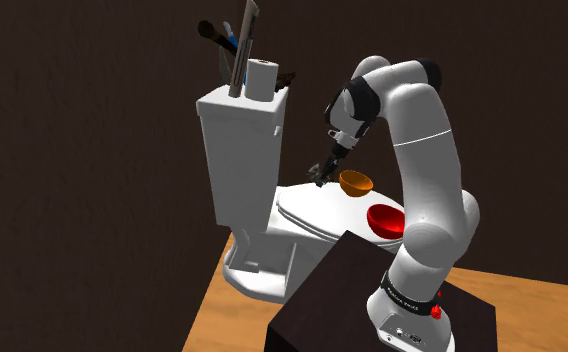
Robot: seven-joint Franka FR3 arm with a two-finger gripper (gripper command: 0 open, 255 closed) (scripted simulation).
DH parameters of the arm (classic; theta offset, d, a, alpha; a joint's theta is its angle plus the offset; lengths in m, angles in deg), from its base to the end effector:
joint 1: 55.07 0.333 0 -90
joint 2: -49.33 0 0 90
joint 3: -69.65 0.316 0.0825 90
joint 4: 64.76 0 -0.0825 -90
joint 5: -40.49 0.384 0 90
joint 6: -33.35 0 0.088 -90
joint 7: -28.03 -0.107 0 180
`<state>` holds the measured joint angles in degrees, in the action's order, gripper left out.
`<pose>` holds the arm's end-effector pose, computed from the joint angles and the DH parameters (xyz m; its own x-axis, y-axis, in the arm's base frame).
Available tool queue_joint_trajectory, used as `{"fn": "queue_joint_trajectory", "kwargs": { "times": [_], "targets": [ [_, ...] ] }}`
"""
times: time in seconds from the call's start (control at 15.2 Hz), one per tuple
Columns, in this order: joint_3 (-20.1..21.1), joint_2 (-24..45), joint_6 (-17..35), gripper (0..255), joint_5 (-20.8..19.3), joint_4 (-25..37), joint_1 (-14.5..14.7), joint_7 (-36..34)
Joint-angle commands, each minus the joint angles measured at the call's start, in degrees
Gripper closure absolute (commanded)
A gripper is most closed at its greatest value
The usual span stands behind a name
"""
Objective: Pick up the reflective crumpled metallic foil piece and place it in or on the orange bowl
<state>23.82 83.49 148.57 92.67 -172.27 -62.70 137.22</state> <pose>0.4241 -0.4451 0.2575 0.8293 0.4353 0.3504 0.5071 -0.8497 -0.1447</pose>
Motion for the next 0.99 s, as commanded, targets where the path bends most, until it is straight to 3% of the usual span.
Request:
{"fn": "queue_joint_trajectory", "kwargs": {
  "times": [0.0, 0.92],
  "targets": [
    [-0.66, -1.05, -0.61, 255, -0.92, 0.00, 0.52, -0.78],
    [-4.80, -7.67, -5.83, 255, -7.32, 1.88, 3.44, -6.38]
  ]
}}
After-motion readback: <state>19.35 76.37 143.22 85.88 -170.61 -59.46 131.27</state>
